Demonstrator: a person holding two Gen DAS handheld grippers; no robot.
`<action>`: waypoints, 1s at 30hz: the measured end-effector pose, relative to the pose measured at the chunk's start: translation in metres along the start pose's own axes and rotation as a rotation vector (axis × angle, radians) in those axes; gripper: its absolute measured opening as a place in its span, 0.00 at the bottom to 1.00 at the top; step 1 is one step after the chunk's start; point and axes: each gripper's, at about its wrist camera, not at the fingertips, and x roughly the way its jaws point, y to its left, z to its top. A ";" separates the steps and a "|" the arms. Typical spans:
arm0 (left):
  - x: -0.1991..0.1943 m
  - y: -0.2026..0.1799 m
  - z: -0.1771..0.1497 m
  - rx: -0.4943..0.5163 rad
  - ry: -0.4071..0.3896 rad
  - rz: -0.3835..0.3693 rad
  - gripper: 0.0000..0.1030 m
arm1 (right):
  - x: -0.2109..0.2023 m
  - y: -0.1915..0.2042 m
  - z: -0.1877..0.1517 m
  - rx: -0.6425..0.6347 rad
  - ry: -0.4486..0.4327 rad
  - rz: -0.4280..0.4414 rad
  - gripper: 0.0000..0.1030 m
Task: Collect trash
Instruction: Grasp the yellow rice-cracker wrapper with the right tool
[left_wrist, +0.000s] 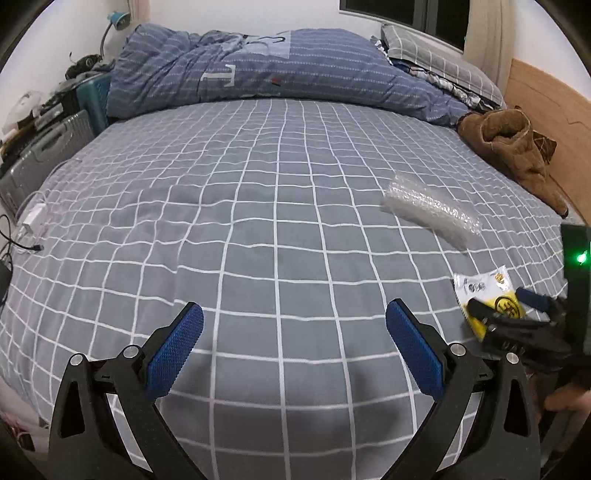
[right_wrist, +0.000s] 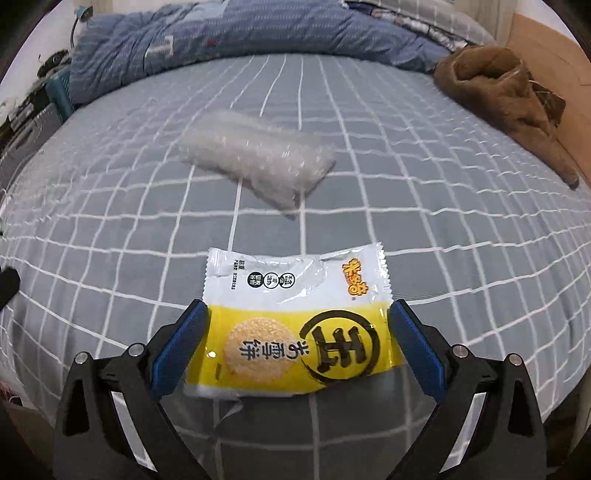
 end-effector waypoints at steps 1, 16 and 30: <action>0.002 -0.001 -0.001 -0.008 0.005 -0.009 0.94 | 0.002 0.001 0.000 -0.003 0.002 -0.003 0.91; 0.012 -0.003 -0.007 0.000 0.029 -0.028 0.94 | 0.013 0.014 -0.007 -0.079 0.027 0.013 0.56; 0.017 -0.015 -0.006 0.001 0.030 -0.034 0.94 | -0.018 0.004 -0.002 -0.143 -0.052 0.040 0.15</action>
